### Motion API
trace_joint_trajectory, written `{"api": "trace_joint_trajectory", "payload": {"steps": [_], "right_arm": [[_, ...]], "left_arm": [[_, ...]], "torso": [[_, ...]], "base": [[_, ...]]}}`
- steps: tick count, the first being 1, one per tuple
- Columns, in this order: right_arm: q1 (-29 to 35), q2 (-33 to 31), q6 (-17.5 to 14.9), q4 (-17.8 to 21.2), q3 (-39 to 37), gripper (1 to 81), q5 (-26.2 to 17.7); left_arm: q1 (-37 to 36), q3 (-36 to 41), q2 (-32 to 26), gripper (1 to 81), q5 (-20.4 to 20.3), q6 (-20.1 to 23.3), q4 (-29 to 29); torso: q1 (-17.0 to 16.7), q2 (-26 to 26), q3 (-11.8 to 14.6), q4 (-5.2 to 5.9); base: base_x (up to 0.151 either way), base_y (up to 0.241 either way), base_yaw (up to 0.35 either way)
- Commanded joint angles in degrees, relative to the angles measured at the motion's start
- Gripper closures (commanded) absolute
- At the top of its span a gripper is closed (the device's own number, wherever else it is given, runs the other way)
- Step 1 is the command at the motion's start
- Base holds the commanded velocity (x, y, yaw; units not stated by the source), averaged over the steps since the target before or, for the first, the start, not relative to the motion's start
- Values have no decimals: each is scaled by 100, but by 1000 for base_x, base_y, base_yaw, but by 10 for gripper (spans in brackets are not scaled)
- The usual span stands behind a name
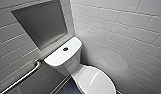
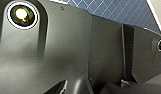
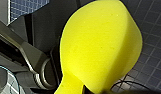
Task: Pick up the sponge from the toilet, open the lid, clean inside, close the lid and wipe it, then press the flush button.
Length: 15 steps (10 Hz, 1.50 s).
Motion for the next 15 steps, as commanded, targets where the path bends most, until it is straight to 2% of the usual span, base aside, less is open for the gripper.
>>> {"api": "trace_joint_trajectory", "payload": {"steps": [1, 2, 5, 12, 13, 15], "right_arm": [[-247, -50, 3, -213, 12, 811, -250], [-230, -33, -5, -213, 12, 811, -259], [-221, -24, -5, -213, 3, 811, -268], [-159, 82, -23, -204, -102, 811, -338], [-185, 151, -6, -204, -241, 811, -356], [-361, 319, 30, -187, -602, 811, -522]], "left_arm": [[-809, 1540, -785, 10, 751, -166, -334], [-1028, 1540, -820, 10, 1005, -166, -466], [-1731, 1557, -882, 10, 1428, -166, -791], [-2479, 1759, -829, 10, 1657, -166, -1249], [-2523, 1759, -742, 10, 1657, -166, -1266], [-2602, 1733, -540, 10, 1736, -166, -1266]], "torso": [[0, 0, 0, 0], [0, 0, 0, 0], [0, 0, 0, 0], [2, 0, 0, 0], [2, 0, 0, -124], [5, 0, -2, -215]], "base": [[0, 0, 0], [0, 0, 0], [0, 0, 0], [0, 0, 0], [0, 0, 0], [0, 0, 0]]}}
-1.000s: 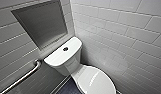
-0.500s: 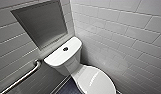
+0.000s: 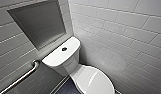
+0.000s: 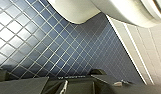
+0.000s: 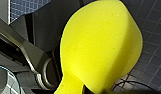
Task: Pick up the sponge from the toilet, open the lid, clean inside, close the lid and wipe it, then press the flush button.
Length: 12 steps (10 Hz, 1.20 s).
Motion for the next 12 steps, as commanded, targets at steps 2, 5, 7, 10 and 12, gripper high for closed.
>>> {"api": "trace_joint_trajectory", "payload": {"steps": [2, 5, 7, 10, 12], "right_arm": [[-527, 230, 12, -184, -359, 811, -635], [-528, 353, 12, -176, -455, 811, -766], [-483, 388, 20, -166, -482, 811, -873], [-466, 406, 12, -167, -499, 811, -881], [-431, 485, 12, -158, -578, 811, -960]], "left_arm": [[-564, 87, 247, 10, 419, -26, -107], [-749, 314, 292, 10, 577, -18, -204], [-828, 657, 230, 10, 612, -26, -212], [-1004, 623, 344, 10, 577, -53, -318], [-1110, 597, 432, 10, 533, -62, -502]], "torso": [[0, 0, 0, -226], [0, 0, 0, -658], [0, 0, 0, -836], [0, 0, 0, -838], [0, 0, 0, -838]], "base": [[0, 0, 0], [0, 0, 0], [0, 0, 0], [0, 0, 0], [0, 0, 0]]}}
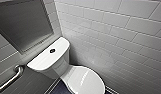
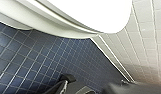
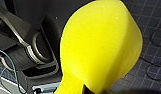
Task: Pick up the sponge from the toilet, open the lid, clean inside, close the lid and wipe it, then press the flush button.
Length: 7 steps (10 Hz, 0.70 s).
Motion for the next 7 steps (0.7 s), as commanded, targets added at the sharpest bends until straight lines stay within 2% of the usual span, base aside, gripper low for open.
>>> {"api": "trace_joint_trajectory", "payload": {"steps": [1, 5, 7], "right_arm": [[-230, 31, 8, -126, -137, 811, -456], [-185, 119, 8, -127, -243, 811, -509], [-168, 154, 8, -144, -243, 811, -526]], "left_arm": [[-513, 63, 120, 10, 224, -123, -386], [-671, -79, 270, 10, -14, -747, -476], [-759, -69, 331, 10, -32, -1003, -476]], "torso": [[0, 0, 0, 0], [0, 2, -2, 0], [0, 2, -2, -239]], "base": [[0, 0, 0], [0, 0, 0], [0, 0, 0]]}}
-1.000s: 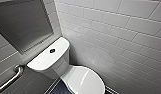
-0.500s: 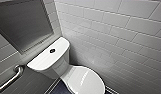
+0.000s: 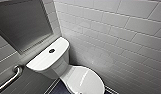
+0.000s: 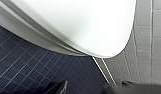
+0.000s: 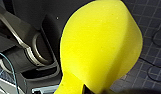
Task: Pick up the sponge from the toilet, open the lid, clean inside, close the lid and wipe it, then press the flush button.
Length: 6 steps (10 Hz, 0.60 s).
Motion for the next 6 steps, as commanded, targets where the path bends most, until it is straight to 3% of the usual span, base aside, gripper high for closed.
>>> {"api": "trace_joint_trajectory", "payload": {"steps": [1, 3, 6], "right_arm": [[-280, -53, 11, -143, -31, 811, -371], [-271, -53, 11, -125, -31, 811, -371], [-271, -44, 19, -81, -31, 811, -371]], "left_arm": [[-547, 165, 146, 10, 204, -269, -95], [-547, 70, 146, 10, -48, -829, -95], [-547, -291, 182, 10, -200, -1367, -95]], "torso": [[0, 0, 0, 5], [0, 0, 0, -133], [0, 0, 0, -133]], "base": [[0, 0, 0], [0, 0, 0], [0, 0, 0]]}}
